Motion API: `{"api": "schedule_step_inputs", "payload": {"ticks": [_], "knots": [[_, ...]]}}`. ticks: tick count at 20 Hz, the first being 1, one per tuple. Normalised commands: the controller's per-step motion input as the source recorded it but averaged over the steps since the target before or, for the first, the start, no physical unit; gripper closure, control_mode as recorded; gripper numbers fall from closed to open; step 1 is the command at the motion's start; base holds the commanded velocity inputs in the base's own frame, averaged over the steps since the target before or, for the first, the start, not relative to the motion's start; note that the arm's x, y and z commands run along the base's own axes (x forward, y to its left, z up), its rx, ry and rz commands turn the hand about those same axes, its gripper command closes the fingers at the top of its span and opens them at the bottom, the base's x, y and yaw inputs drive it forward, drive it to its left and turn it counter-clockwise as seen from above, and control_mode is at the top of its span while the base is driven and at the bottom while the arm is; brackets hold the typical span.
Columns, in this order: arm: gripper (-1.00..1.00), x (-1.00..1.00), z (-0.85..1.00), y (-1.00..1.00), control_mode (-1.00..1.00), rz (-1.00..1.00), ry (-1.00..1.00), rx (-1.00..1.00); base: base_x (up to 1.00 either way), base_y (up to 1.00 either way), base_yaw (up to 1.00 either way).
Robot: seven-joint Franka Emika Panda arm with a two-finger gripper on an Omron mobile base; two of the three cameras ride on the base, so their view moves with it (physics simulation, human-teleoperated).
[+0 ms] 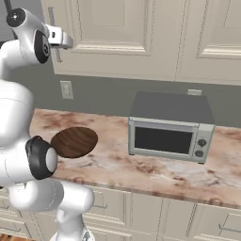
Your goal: Open the cabinet and setup a tea strainer by placing it in the bowl upright.
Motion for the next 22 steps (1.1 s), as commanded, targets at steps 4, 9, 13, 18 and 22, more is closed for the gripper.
{"api": "schedule_step_inputs", "payload": {"ticks": [4, 9, 13, 18, 22], "knots": [[-1.0, 0.3, 0.0, 0.02, -1.0, 0.0, -0.04, 0.0, 0.0, 0.0, 0.0], [-1.0, 0.31, 0.0, 0.0, -1.0, 0.0, -0.04, 0.0, 0.0, 0.0, 0.0], [-1.0, 0.25, 0.0, 0.0, -1.0, 0.0, 0.0, 0.0, 0.0, 0.0, 0.0], [1.0, 0.33, -0.02, 0.0, -1.0, 0.01, -0.03, 0.0, 0.0, 0.0, 0.0], [1.0, 0.37, 0.0, 0.0, -1.0, 0.0, -0.05, 0.0, 0.0, 0.0, 0.0]]}}
